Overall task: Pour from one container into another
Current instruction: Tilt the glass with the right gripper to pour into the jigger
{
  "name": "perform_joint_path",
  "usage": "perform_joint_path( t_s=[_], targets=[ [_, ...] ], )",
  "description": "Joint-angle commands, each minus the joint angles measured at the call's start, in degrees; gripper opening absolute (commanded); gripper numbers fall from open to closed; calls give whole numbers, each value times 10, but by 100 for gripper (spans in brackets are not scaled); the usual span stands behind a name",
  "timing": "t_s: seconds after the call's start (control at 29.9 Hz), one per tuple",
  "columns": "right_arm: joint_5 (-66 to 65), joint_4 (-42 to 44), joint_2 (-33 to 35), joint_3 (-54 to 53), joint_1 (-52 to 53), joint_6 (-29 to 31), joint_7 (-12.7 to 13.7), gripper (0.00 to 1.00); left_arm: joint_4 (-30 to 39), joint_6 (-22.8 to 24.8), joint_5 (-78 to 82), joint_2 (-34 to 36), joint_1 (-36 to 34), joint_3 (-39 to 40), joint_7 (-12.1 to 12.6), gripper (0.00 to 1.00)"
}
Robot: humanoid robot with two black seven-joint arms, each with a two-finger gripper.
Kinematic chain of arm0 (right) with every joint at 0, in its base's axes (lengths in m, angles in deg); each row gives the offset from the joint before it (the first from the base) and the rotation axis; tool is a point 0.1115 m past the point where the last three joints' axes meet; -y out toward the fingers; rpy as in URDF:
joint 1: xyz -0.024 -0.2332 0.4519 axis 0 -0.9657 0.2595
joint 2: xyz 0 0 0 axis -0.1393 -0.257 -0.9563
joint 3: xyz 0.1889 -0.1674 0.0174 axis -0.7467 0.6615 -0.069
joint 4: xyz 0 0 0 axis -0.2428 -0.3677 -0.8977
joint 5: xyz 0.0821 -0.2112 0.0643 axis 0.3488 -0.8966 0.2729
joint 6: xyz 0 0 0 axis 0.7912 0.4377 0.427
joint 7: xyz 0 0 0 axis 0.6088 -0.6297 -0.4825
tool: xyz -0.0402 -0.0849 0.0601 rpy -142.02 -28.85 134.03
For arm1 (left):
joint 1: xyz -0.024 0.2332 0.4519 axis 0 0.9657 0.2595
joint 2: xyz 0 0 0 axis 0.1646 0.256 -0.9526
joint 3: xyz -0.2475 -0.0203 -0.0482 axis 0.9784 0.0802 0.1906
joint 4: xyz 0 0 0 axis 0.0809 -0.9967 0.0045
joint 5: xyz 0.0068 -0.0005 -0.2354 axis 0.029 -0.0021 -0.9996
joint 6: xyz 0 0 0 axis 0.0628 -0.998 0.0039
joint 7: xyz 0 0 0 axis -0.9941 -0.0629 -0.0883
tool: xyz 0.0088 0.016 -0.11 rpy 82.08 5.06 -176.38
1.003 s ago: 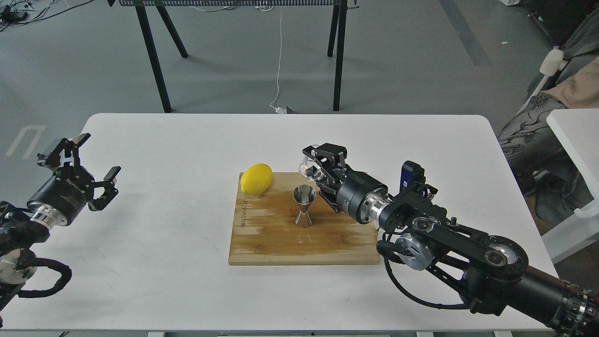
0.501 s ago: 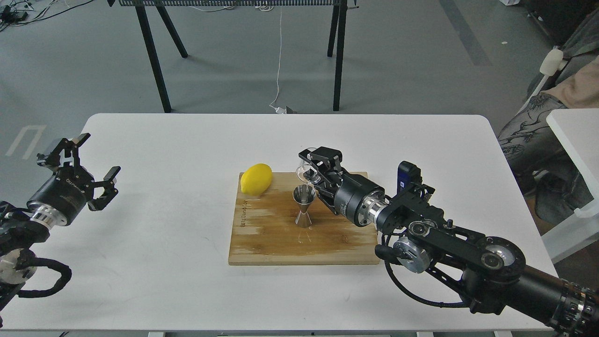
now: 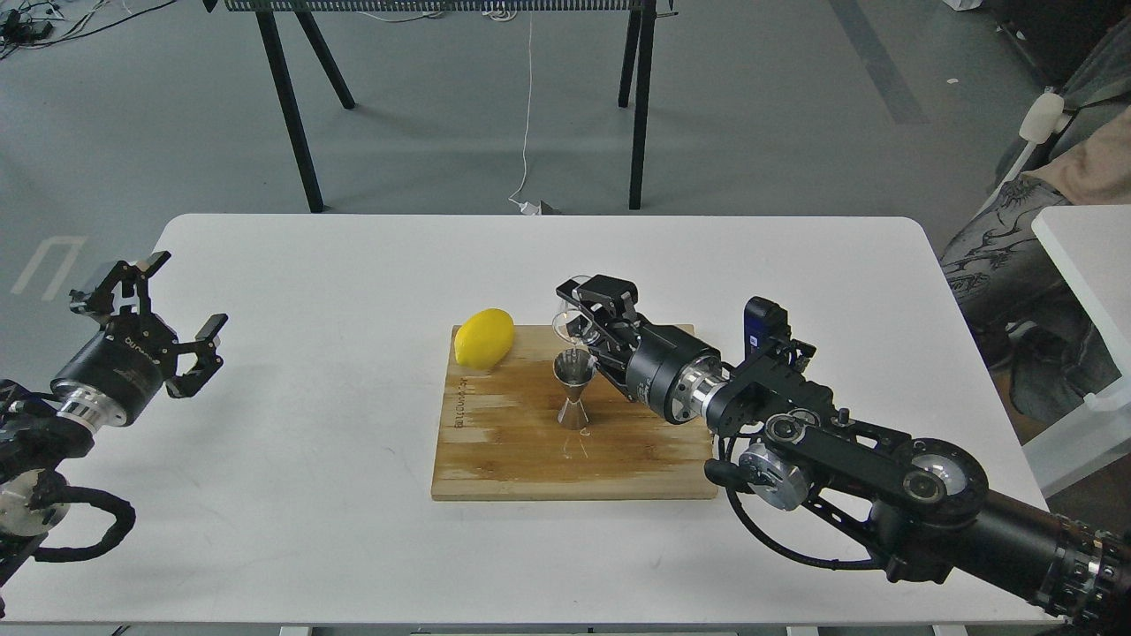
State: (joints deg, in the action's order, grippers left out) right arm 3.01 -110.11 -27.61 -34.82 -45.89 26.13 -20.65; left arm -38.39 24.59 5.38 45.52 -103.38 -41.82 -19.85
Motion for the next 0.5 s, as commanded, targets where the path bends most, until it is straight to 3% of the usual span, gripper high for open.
perform_joint_path(
  t_s=[0.0,0.47],
  targets=[
    [-12,1,0,0,0,0,0,36,0,0,0,0,0,0,0,99],
    [-40,8,0,13,2,0,-1,37,0,0,0,0,1,0,0,99]
  ],
)
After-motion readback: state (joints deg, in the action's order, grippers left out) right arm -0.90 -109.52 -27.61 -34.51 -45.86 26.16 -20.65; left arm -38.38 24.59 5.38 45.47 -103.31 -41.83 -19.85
